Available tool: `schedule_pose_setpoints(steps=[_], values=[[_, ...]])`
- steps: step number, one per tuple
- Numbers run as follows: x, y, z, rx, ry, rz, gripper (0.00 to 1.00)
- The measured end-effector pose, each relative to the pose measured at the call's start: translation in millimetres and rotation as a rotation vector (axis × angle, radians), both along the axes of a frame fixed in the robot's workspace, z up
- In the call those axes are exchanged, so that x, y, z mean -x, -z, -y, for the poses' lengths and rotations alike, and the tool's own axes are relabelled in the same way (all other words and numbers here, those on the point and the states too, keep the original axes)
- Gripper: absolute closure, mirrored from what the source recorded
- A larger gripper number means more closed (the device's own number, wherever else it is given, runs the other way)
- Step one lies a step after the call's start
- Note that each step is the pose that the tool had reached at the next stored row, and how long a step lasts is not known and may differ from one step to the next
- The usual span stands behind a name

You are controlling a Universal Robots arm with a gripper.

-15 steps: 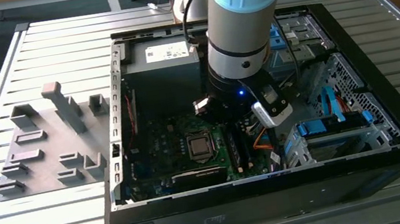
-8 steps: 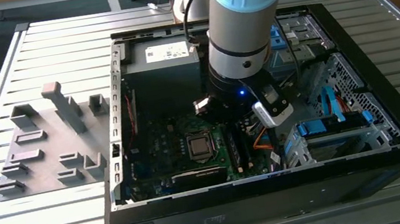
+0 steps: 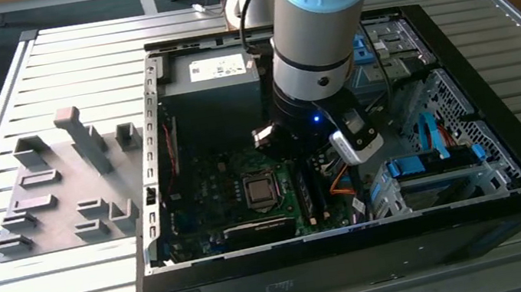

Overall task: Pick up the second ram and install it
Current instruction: 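Insert the second ram into the second slot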

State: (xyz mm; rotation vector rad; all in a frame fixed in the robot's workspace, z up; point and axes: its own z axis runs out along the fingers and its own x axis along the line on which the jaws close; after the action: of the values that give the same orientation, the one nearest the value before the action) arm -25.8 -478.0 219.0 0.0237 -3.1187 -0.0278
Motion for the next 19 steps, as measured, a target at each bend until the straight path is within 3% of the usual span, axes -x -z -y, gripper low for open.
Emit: schedule_pose_setpoints(steps=[19], values=[[-1.7,3.4,0.2,0.0016,0.000,-0.0112,0.86]])
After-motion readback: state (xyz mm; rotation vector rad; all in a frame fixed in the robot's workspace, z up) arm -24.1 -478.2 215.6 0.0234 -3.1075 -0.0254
